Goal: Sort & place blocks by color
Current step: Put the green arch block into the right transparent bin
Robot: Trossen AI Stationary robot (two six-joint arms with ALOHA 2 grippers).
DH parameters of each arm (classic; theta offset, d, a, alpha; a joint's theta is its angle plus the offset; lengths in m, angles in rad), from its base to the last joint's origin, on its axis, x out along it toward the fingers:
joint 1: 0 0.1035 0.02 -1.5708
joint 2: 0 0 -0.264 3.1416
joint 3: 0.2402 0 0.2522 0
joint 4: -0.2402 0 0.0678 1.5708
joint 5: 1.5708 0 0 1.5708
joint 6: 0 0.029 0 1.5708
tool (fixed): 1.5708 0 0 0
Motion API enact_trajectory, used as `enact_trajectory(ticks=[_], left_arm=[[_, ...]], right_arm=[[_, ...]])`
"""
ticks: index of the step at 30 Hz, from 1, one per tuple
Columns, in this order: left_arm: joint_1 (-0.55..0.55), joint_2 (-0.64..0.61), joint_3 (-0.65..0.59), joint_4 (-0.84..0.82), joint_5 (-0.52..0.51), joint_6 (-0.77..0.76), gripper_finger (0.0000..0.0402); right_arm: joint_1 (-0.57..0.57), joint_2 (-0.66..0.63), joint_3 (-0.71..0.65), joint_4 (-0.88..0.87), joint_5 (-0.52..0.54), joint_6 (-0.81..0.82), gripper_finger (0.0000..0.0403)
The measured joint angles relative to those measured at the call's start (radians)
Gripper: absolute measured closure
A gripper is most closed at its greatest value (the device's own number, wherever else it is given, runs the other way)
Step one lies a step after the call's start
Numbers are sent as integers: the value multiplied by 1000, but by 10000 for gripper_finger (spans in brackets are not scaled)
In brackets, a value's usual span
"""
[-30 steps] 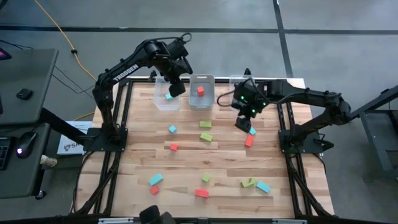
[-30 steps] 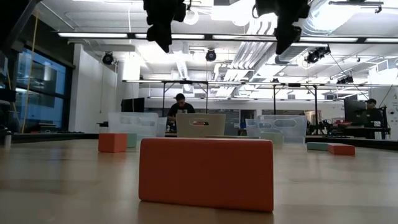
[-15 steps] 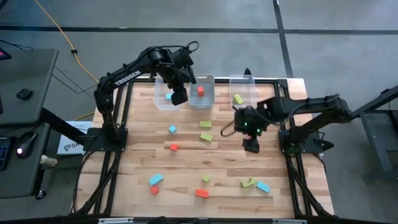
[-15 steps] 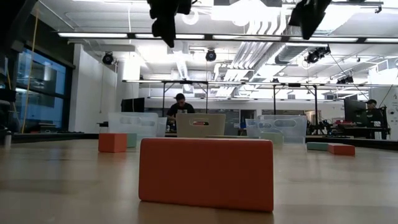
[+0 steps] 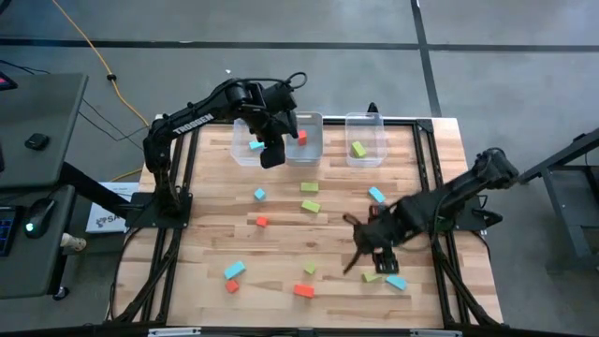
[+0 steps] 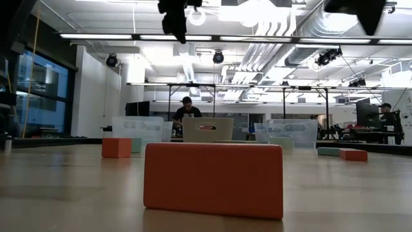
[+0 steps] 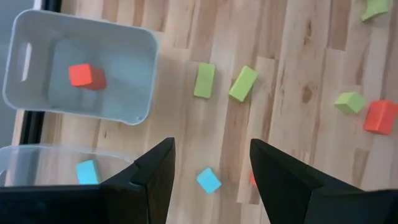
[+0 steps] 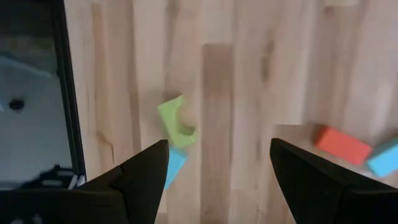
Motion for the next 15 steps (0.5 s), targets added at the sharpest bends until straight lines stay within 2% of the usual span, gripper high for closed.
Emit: enact_trajectory(ticks=[8,15], left_arm=[[-66,0,0,0,0,-26,217],[-96,1,0,1,-5,-51,218]], right_arm=[[104,123,0,43,8,22,132],[147,218,0,127,5,33,132]])
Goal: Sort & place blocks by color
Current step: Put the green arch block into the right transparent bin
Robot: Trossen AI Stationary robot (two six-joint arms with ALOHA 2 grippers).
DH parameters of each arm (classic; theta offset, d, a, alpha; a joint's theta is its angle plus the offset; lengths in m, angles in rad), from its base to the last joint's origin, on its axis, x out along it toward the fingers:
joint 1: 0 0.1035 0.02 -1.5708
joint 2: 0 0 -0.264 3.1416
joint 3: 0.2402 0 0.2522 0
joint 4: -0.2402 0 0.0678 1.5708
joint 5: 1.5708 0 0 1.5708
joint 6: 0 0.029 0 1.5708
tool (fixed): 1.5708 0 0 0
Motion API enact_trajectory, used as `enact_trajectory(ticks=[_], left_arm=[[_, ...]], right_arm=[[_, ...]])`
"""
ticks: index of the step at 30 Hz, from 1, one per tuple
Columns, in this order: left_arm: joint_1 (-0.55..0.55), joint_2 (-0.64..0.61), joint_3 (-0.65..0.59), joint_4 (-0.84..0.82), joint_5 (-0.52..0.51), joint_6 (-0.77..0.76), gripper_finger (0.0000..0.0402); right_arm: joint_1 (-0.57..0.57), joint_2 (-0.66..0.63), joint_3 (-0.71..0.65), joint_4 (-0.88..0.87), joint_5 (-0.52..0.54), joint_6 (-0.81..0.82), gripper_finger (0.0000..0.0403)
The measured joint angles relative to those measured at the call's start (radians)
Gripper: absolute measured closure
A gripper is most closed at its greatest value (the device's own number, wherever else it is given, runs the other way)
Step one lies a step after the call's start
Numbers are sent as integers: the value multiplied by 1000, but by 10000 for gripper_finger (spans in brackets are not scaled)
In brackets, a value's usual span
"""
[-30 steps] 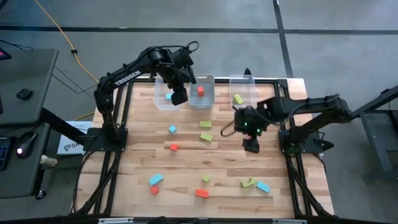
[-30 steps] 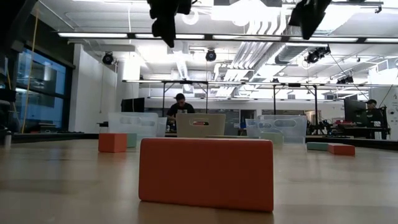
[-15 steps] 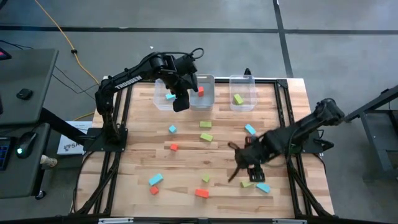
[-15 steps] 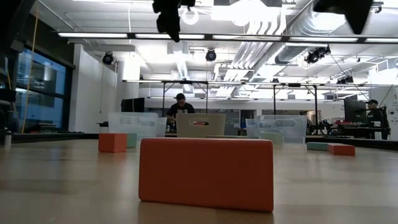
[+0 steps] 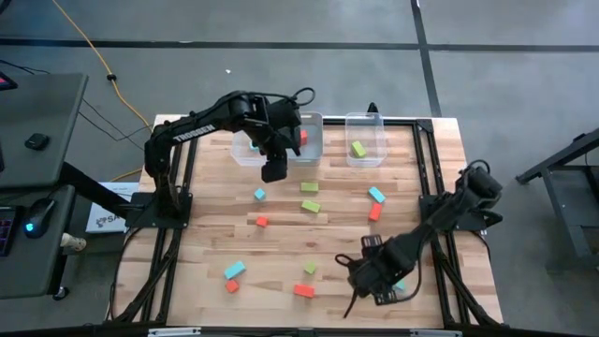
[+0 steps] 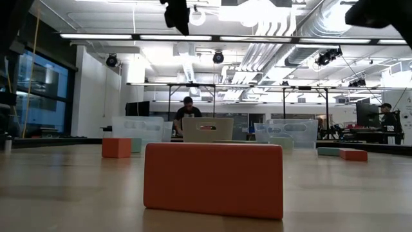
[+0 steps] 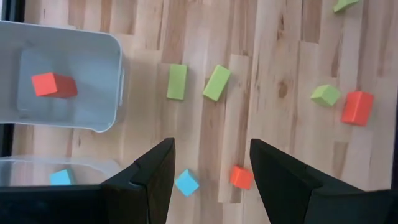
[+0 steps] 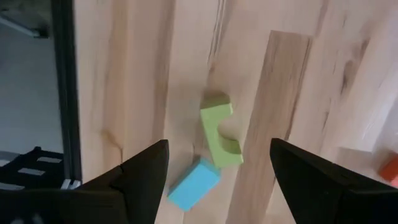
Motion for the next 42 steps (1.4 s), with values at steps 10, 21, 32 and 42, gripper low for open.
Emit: enact_trajectory(ticks=[10,21,32,42], left_arm=[[-13,0,0,0,-3,-27,218],[-17,0,0,0,-3,-21,217],[-17,0,0,0,-3,-19,217],[-17,0,0,0,-3,-19,218]], right_arm=[[20,101,0,4,-30,64,132],[47,173,0,7,-26,95,132],[47,253,0,2,-26,116,164],[44,253,0,14,2,118,222]])
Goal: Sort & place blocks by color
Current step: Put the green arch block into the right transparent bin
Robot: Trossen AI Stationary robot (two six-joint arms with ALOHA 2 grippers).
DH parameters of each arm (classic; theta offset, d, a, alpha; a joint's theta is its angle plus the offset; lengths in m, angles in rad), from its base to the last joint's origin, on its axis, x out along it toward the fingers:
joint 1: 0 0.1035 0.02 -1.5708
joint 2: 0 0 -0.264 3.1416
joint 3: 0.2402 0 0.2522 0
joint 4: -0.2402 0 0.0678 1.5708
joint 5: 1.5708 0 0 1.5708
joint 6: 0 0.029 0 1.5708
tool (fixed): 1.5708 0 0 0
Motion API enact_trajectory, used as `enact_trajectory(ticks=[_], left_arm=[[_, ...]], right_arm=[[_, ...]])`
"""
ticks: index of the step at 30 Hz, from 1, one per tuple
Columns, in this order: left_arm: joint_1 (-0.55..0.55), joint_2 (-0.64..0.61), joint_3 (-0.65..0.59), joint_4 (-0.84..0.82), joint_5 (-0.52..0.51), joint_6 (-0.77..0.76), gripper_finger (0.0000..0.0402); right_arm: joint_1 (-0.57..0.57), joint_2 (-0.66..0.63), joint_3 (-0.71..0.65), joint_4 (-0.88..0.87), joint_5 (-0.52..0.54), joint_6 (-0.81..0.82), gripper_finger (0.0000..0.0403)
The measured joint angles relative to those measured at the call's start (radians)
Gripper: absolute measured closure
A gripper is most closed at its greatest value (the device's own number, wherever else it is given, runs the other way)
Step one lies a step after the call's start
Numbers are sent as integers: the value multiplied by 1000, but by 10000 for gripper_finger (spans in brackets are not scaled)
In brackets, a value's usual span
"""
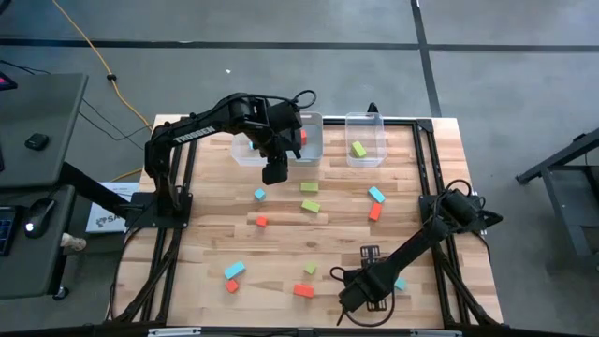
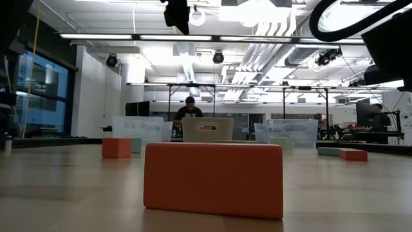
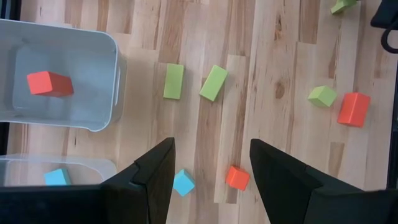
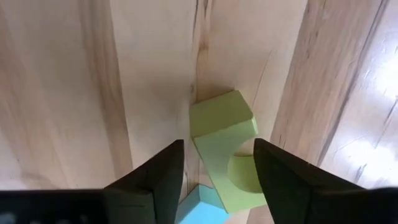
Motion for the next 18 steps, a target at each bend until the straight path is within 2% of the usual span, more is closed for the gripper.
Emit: enact_trajectory(ticks=[10,13,18], left_arm=[[0,0,0,0,0,1,218],[0,0,0,0,0,9,217],[0,0,0,0,0,19,217]], right_arm=[[-4,0,-22,55,-7,25,239],[-9,1,-52,61,-37,74,270],[-17,1,-57,63,-46,91,351]])
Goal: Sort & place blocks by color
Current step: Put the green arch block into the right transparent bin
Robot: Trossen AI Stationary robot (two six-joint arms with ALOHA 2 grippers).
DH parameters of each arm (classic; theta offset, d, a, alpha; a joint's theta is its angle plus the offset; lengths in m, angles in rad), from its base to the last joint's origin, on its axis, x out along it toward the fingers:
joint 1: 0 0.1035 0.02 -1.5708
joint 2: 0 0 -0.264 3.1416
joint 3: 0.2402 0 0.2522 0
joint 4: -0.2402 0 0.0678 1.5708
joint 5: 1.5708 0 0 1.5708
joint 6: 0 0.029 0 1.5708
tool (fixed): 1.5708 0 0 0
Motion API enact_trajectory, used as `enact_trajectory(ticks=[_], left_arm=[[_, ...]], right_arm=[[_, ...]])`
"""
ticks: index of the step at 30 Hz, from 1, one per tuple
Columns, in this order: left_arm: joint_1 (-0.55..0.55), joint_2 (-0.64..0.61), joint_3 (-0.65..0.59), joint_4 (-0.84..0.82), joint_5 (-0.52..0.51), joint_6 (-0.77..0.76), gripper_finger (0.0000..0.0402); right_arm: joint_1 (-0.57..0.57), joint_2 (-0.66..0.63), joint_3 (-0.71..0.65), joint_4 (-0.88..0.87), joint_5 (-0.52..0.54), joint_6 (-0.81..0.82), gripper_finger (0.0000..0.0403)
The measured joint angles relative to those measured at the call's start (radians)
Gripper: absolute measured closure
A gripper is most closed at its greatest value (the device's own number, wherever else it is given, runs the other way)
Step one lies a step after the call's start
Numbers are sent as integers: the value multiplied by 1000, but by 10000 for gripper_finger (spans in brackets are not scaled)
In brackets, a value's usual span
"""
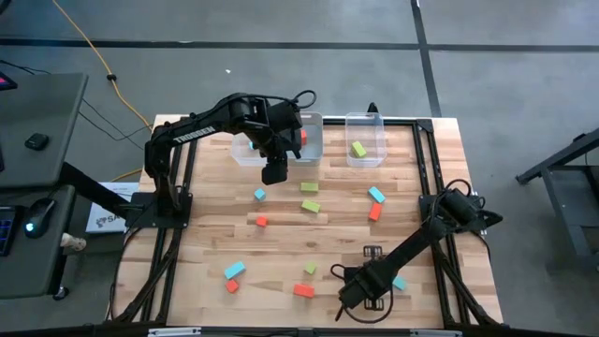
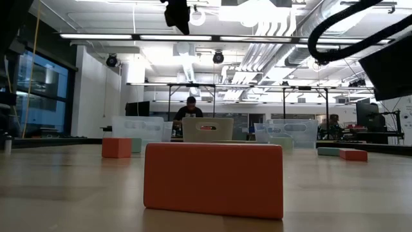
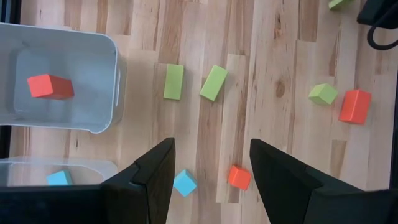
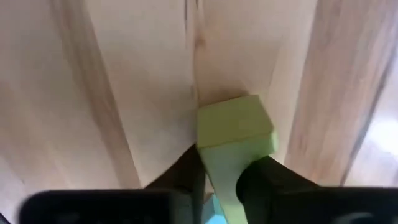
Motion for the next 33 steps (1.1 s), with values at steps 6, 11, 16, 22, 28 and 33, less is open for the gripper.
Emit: enact_trajectory(ticks=[6,11,16,22,28,33], left_arm=[[0,0,0,0,0,0,218],[0,0,0,0,0,9,218],[1,0,0,0,-32,34,218],[10,0,0,-3,-147,44,218],[33,0,0,-7,-150,42,218],[49,0,0,-8,-150,42,218]], right_arm=[[-17,0,41,-10,33,-17,374],[-46,0,100,-67,82,-14,372],[-89,-1,176,-135,144,-33,374],[-155,-1,254,-265,244,-92,374],[-228,-30,282,-332,313,-146,374],[-304,-98,274,-396,398,-163,374]])
